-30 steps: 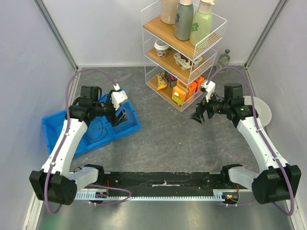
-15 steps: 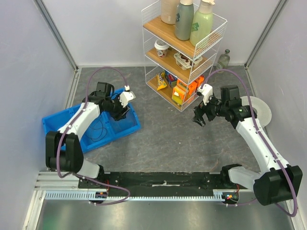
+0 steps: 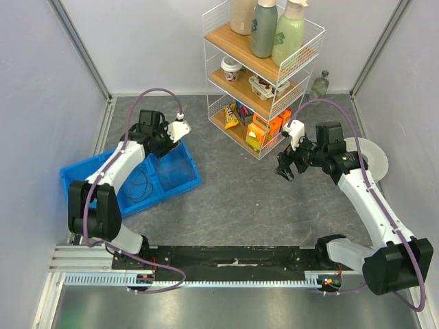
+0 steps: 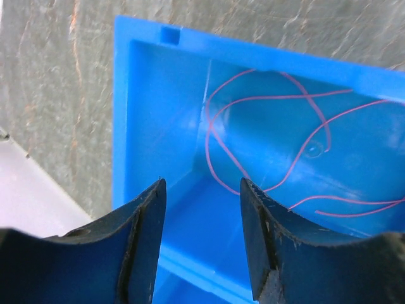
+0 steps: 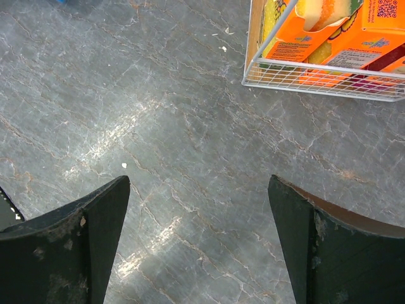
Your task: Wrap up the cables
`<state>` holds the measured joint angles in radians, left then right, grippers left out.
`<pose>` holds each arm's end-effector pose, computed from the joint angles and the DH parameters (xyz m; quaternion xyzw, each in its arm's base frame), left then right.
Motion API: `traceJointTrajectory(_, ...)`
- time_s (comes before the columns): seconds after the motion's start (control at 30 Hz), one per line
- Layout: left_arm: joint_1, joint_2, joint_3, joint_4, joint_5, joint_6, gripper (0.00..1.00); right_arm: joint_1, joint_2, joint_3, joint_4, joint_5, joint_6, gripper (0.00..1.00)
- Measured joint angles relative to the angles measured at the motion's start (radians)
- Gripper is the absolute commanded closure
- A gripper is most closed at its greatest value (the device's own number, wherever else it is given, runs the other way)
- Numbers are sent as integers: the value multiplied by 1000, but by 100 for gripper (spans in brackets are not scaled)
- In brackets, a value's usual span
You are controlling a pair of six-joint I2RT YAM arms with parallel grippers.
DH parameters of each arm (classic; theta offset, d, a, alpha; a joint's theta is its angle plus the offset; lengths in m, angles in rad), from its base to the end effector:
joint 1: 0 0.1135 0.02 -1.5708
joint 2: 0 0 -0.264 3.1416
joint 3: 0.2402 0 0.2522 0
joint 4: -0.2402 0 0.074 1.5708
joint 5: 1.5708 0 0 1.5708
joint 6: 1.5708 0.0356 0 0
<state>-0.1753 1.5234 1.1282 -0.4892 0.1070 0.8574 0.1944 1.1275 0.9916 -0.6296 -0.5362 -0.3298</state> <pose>0.3203 -0.0606 0.2536 0.4799 0.8089 0.0649 0.3335 0.2251 0.0629 0.3058 -0.3301 0.8300 0.2176 0.3935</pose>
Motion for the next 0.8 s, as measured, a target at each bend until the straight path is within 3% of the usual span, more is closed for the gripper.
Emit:
traceJointTrajectory(0.27,-11,52,0,2,-132,42,44,0,0,0,-1,-9,-1,2)
traceJointTrajectory(0.8,-17,215,51,-4,-195,39,48,0,0,0,-23,-8,-4,2)
